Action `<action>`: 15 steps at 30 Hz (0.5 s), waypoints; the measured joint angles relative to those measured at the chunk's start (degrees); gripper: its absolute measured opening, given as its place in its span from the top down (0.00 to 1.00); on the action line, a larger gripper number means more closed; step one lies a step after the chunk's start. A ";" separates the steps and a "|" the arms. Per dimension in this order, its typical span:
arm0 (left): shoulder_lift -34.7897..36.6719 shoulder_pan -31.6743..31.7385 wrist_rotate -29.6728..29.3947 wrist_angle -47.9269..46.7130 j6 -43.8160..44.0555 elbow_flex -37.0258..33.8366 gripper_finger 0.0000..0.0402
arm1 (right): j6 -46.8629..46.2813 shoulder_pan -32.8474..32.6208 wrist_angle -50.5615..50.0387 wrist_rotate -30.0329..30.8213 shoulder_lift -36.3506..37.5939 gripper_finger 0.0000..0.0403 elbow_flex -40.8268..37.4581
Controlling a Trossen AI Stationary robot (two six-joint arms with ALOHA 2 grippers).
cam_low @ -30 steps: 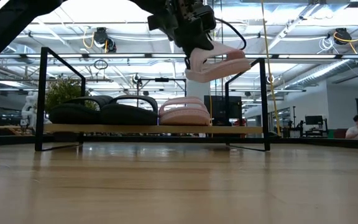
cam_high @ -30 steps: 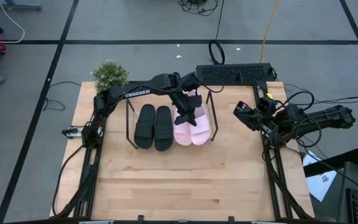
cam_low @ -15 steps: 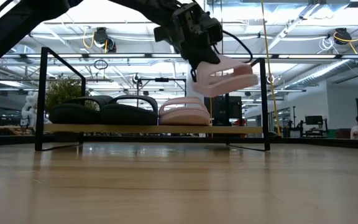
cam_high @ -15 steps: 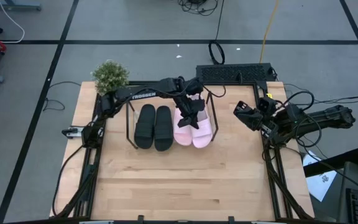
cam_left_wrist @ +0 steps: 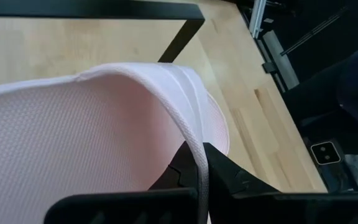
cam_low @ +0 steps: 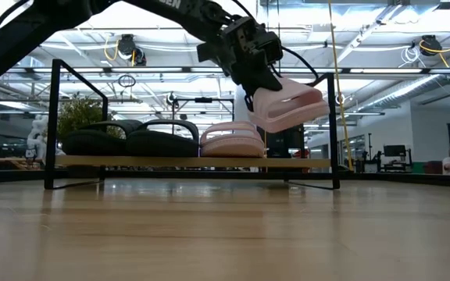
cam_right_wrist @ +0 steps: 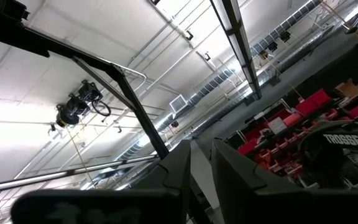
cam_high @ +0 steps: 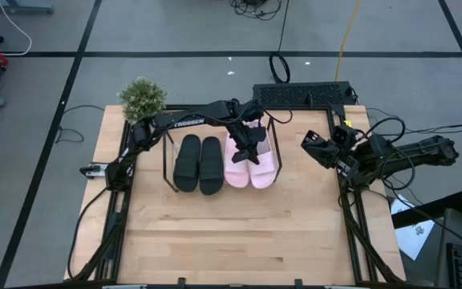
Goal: Pick and place slides into the shelf
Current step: Put the pink pair of slide on the shelf
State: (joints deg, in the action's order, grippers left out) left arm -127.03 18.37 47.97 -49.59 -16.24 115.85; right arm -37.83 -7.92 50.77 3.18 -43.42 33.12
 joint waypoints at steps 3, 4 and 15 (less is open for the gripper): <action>-0.16 0.17 -0.03 0.17 -0.23 0.00 1.00 | 0.09 0.00 -0.01 0.00 0.00 0.86 0.00; -0.20 0.29 -0.03 0.16 -0.23 0.00 1.00 | 0.09 0.02 -0.01 0.00 0.00 0.86 0.00; -0.23 0.42 -2.96 -0.74 -0.18 0.00 1.00 | 0.14 0.01 -0.03 0.02 0.00 0.86 0.00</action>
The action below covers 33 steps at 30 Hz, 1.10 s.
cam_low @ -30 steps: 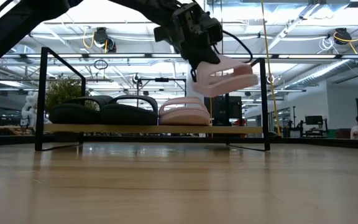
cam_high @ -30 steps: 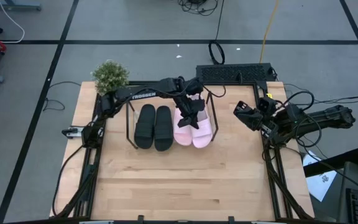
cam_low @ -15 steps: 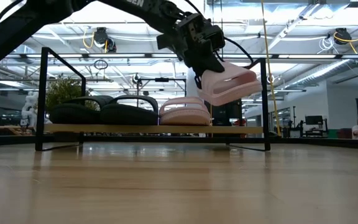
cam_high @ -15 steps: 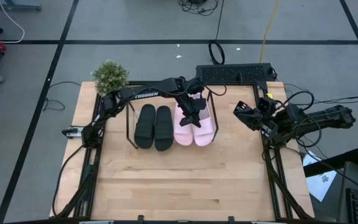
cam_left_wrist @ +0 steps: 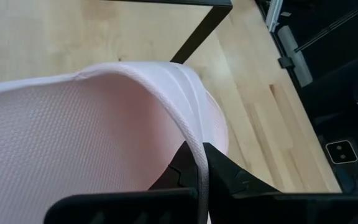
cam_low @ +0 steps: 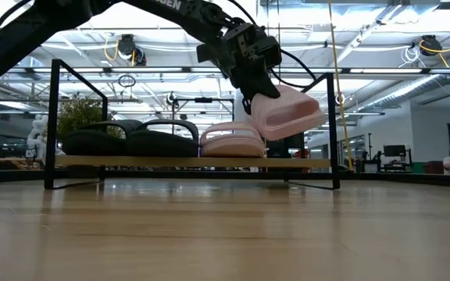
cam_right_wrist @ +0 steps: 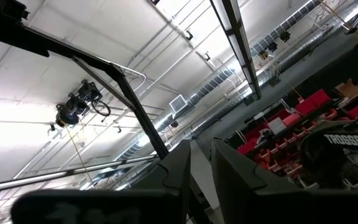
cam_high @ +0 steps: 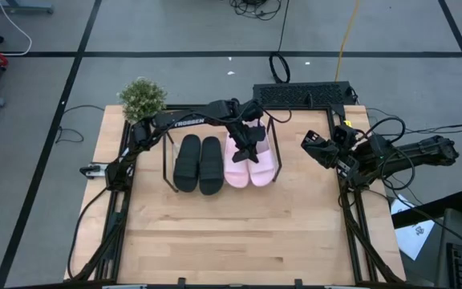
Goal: Pick and place slides into the shelf
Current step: Put the pink pair of slide on the shelf
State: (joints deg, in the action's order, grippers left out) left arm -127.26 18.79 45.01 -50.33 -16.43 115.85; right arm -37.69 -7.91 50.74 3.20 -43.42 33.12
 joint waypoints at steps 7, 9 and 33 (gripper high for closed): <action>0.00 0.00 0.04 -0.17 0.28 0.00 1.00 | 0.00 0.01 -0.02 0.00 0.00 0.86 0.00; -0.03 -0.12 0.18 -0.19 0.28 0.00 1.00 | 0.00 0.01 -0.02 0.00 0.00 0.86 0.00; -3.43 0.57 2.47 0.61 4.08 0.07 1.00 | 0.44 0.06 -0.42 0.18 0.00 0.87 0.00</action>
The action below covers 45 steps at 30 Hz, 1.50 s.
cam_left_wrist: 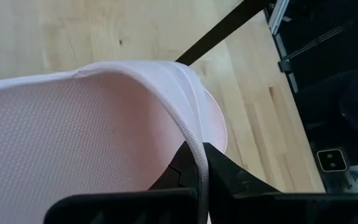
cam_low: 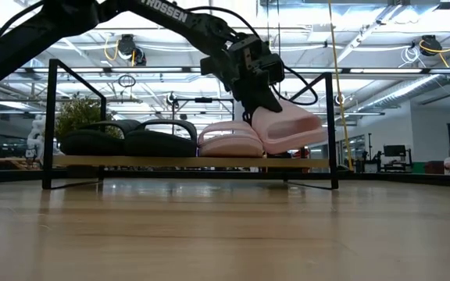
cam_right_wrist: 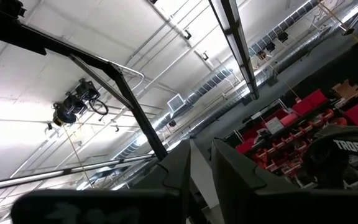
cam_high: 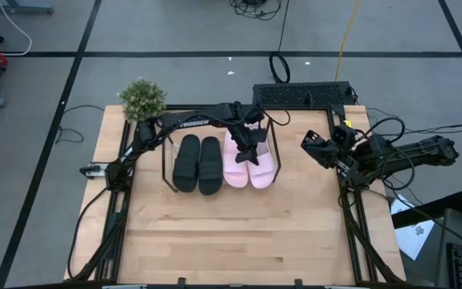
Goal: Pick and place slides into the shelf
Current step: Put the pink pair of slide on the shelf
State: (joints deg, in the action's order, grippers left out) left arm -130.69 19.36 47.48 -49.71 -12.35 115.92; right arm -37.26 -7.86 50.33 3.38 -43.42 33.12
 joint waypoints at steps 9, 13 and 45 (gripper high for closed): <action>-0.59 0.10 -2.50 0.35 1.06 -0.04 1.00 | 0.02 0.00 -0.01 0.04 0.02 0.87 0.00; -0.59 0.17 -3.63 0.41 2.58 -0.04 0.98 | 0.02 0.00 -0.01 0.04 0.01 0.87 0.00; -0.57 0.30 -10.28 3.98 7.93 0.90 0.62 | 0.00 0.00 -0.01 -0.44 0.01 0.86 0.00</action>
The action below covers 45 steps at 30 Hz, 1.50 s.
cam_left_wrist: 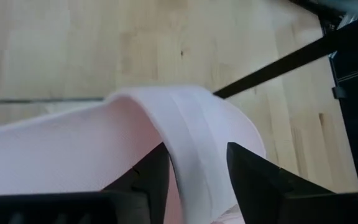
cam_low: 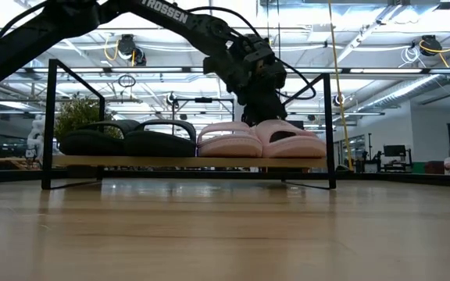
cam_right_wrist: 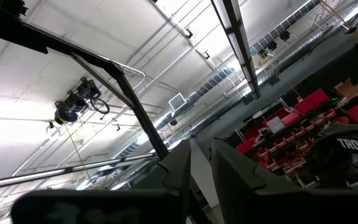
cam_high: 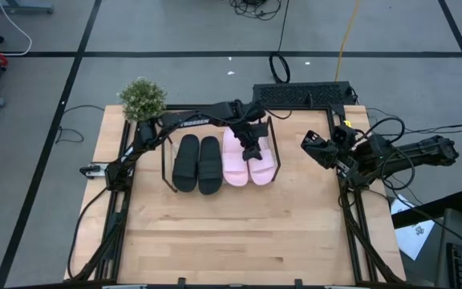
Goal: Pick and place slides into the shelf
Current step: Put the pink pair of slide on the shelf, then return to Home Position
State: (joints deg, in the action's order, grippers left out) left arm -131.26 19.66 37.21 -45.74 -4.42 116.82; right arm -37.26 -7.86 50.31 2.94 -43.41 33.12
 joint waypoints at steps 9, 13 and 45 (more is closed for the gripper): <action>0.09 0.31 -3.10 -1.23 -0.33 3.83 0.53 | -1.02 0.00 -0.01 -0.20 -0.01 0.86 0.00; 0.09 0.33 -3.51 -3.00 0.01 5.03 0.49 | -1.07 -0.03 -0.01 -0.23 -0.01 0.86 0.00; 31.98 -15.18 -34.73 -32.20 13.94 17.85 0.45 | 4.66 0.02 -7.34 -5.34 4.03 0.86 -0.02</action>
State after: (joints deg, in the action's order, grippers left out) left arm -99.28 4.48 2.48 -77.93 9.52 134.67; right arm -32.59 -7.84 42.98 -2.40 -39.37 33.10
